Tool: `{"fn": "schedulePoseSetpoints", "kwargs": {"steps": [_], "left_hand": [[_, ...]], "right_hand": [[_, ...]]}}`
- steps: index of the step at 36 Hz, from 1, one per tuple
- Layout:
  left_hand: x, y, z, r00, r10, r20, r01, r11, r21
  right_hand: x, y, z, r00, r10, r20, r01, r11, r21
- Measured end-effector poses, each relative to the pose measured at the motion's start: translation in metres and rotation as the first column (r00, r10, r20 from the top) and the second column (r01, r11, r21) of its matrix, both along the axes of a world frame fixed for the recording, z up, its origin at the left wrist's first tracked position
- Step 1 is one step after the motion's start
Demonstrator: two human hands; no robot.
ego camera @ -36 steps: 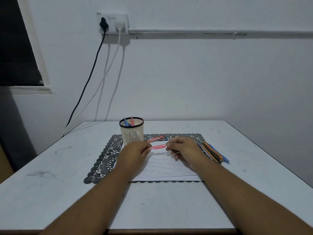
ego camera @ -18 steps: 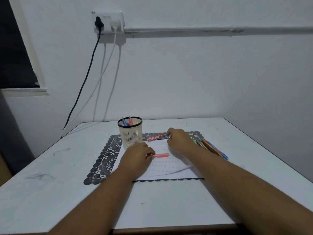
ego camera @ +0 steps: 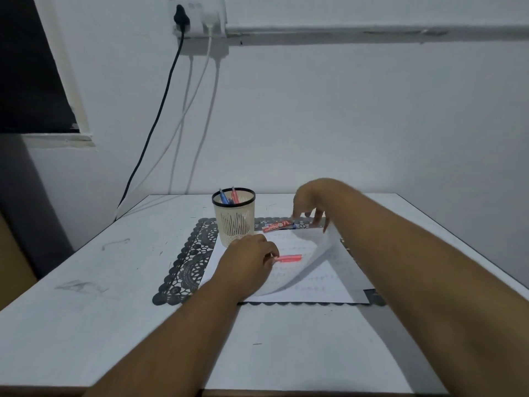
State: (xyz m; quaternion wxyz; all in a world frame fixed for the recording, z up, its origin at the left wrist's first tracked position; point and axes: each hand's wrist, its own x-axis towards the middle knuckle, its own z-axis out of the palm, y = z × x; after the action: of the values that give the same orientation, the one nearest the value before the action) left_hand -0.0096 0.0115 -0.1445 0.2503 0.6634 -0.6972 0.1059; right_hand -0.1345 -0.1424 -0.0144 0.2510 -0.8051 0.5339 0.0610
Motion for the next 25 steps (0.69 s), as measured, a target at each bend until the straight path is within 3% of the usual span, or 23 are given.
{"fn": "schedulePoseSetpoints", "kwargs": {"steps": [7,9,11,14,16,19,25], "left_hand": [[-0.002,-0.001,-0.002,0.999,0.015,0.036,-0.015,1.000,-0.018],[-0.004,-0.001,-0.002,0.998,0.020,0.052,-0.020,1.000,-0.009],[-0.005,-0.001,-0.001,0.998,0.023,0.054,-0.023,1.000,0.001],[-0.006,0.000,0.000,0.999,0.027,0.047,-0.027,1.000,0.011],[-0.007,0.001,0.000,0.999,0.026,0.043,-0.027,0.999,0.017],[-0.008,0.002,0.000,0.999,0.028,0.038,-0.029,0.999,0.027],[-0.006,0.000,0.000,0.999,0.026,0.021,-0.027,0.999,0.034]], "right_hand": [[0.009,-0.018,-0.007,0.991,-0.075,-0.107,0.091,0.984,0.154],[0.013,-0.014,-0.013,0.992,-0.045,-0.121,0.048,0.999,0.023],[0.017,-0.011,-0.025,0.987,0.096,-0.130,-0.119,0.976,-0.182],[0.020,-0.014,-0.061,0.956,0.257,-0.143,-0.294,0.854,-0.429],[0.018,-0.017,-0.087,0.953,0.261,-0.155,-0.302,0.768,-0.564],[0.011,-0.023,-0.108,0.954,0.277,-0.114,-0.279,0.682,-0.676],[0.001,-0.028,-0.112,0.939,0.343,0.011,-0.222,0.631,-0.743]]}}
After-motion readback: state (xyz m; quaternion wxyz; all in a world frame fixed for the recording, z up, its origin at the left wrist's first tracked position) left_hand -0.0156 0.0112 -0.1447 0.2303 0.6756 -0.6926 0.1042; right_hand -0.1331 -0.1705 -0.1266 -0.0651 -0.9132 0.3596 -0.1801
